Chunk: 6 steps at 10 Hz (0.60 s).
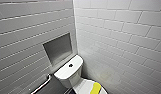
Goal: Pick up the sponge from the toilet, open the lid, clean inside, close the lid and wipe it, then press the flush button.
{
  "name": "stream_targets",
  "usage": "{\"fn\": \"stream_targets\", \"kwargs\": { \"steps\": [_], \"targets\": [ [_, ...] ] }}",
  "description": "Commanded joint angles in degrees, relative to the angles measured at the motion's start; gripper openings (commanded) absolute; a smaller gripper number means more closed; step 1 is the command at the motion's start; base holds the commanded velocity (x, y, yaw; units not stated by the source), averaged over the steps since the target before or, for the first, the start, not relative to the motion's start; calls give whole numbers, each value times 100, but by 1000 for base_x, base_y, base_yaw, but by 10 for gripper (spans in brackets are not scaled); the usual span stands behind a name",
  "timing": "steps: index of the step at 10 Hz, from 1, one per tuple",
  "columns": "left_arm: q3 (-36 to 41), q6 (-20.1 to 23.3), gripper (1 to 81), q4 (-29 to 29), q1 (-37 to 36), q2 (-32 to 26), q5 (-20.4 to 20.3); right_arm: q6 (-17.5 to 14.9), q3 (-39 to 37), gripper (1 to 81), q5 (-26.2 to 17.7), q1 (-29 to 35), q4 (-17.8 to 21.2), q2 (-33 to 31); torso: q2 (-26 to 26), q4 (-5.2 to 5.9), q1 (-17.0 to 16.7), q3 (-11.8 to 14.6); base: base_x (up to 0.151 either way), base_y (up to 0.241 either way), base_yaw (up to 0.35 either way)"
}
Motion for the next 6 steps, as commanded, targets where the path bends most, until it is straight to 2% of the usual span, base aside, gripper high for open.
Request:
{"fn": "stream_targets", "kwargs": {
  "steps": [1,4,6],
  "targets": [
    [14,-2,811,-10,10,-39,378,270,453,811,-181,767,-99,-568,-556,0,358,6,0,0,0],
    [-3,-12,811,-10,71,-30,377,296,524,811,-357,1506,-30,-622,-1165,0,739,-57,0,0,0],
    [-3,-20,811,-10,106,-13,369,542,454,811,-480,1788,-29,-674,-1592,0,1005,-59,0,0,0]
  ]
}}
